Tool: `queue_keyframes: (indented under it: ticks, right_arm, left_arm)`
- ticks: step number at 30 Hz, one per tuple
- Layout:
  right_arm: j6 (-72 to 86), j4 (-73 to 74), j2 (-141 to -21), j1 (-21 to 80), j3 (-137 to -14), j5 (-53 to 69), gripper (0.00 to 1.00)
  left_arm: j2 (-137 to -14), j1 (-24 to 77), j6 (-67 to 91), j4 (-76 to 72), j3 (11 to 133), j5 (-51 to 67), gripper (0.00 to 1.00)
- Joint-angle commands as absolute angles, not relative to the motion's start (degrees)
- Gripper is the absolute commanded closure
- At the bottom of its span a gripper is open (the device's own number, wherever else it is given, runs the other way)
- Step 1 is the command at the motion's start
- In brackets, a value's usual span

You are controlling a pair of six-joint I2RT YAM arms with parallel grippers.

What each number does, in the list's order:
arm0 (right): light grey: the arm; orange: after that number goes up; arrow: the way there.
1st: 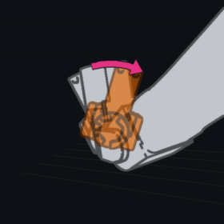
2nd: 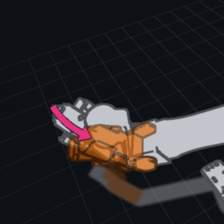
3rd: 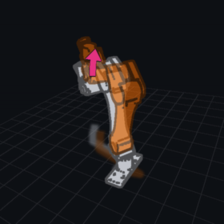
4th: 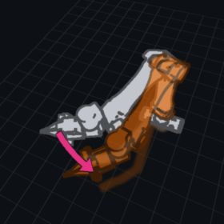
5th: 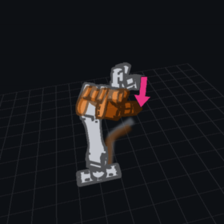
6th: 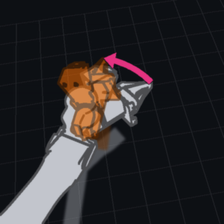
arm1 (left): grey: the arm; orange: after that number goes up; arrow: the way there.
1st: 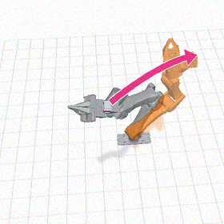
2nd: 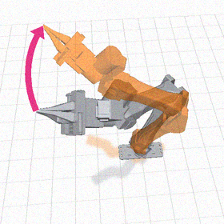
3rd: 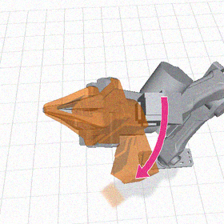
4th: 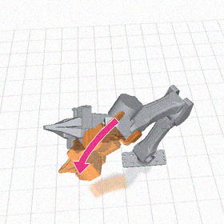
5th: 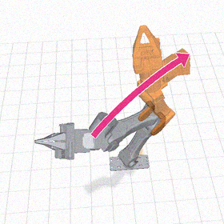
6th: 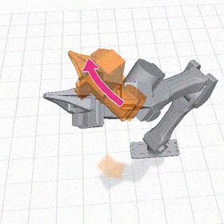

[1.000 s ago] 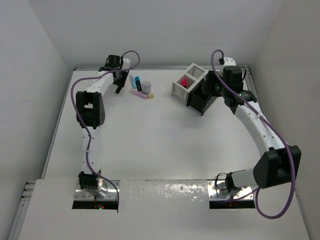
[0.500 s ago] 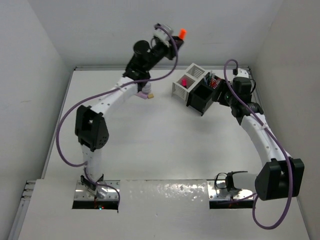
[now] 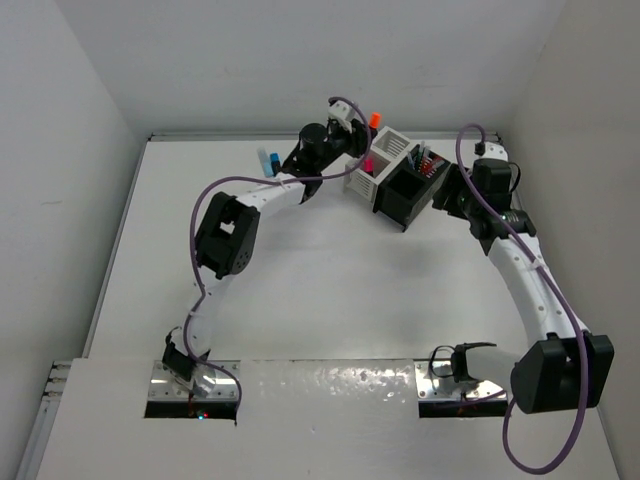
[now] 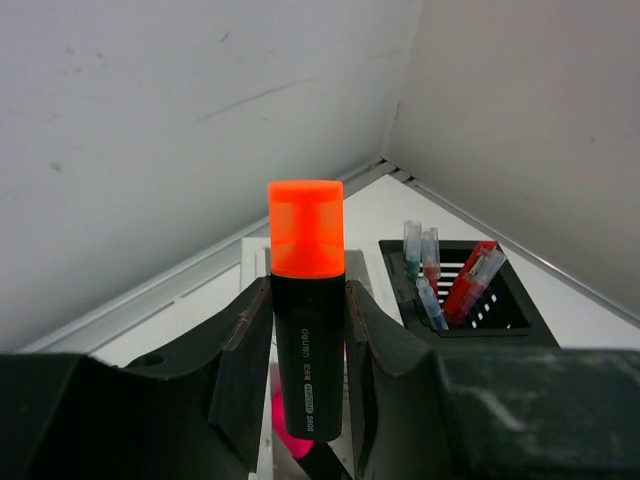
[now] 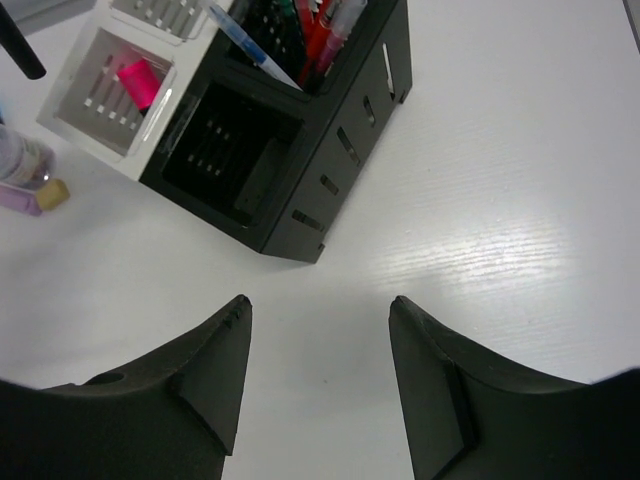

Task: Sort the stationery into containers
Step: Place the pen in the storage box.

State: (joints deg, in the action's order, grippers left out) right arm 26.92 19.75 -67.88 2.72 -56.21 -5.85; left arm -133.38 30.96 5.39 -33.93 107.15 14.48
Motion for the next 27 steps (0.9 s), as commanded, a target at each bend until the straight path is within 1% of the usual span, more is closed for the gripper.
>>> queue_keyframes:
  ticks: [1,4,8,11,12,13,14,17,18,20,21,24,27]
  right_arm:
    - [25.05,21.96,-68.82,2.2,-59.24,-7.47,0.43]
    - [24.35,22.94,-69.34,1.93,-59.94,-7.47,0.43]
    - [23.12,24.17,-70.05,1.85,-61.34,-7.12,0.43]
    - [22.5,24.87,-70.31,1.85,-62.22,-7.12,0.43]
    - [22.41,24.96,-70.4,1.85,-62.49,-7.21,0.43]
    - [22.24,25.4,-70.31,1.93,-62.66,-7.12,0.43]
    - [22.24,25.49,-70.14,1.93,-62.93,-7.12,0.43]
    - [22.06,25.75,-69.79,1.85,-63.02,-7.21,0.42]
    - [21.97,26.01,-69.79,1.85,-63.19,-7.03,0.42]
    - [21.88,26.28,-69.7,1.85,-63.89,-7.03,0.42]
    - [21.62,26.45,-69.61,1.85,-64.51,-6.86,0.42]
    - [21.45,26.2,-69.43,1.93,-64.69,-6.07,0.42]
    - [20.92,24.53,-68.91,1.93,-64.16,-5.54,0.41]
  left_arm:
    - [-133.15,32.34,9.48,-40.43,108.12,14.33,1.0]
    - [-133.77,33.22,8.97,-42.36,104.77,12.05,1.0]
    - [-137.01,33.75,7.56,-42.89,106.69,10.37,1.0]
    - [-138.42,33.84,6.42,-42.28,106.7,9.85,0.87]
    - [-138.51,33.92,5.98,-42.36,106.35,9.76,0.78]
    - [-138.6,33.84,5.37,-42.28,105.91,9.58,0.74]
    - [-138.52,33.75,5.19,-42.28,105.3,9.75,0.67]
    - [-138.34,33.49,5.01,-41.75,105.2,10.28,0.57]
    - [-138.25,33.4,4.92,-41.84,105.38,10.54,0.46]
    - [-137.9,32.96,5.62,-41.75,106.78,11.59,0.35]
    - [-137.55,32.61,6.41,-40.88,108.7,12.99,0.24]
    - [-136.5,32.17,5.63,-38.77,112.14,14.41,0.16]
    - [-133.86,30.77,3.44,-33.15,117.15,14.33,0.15]
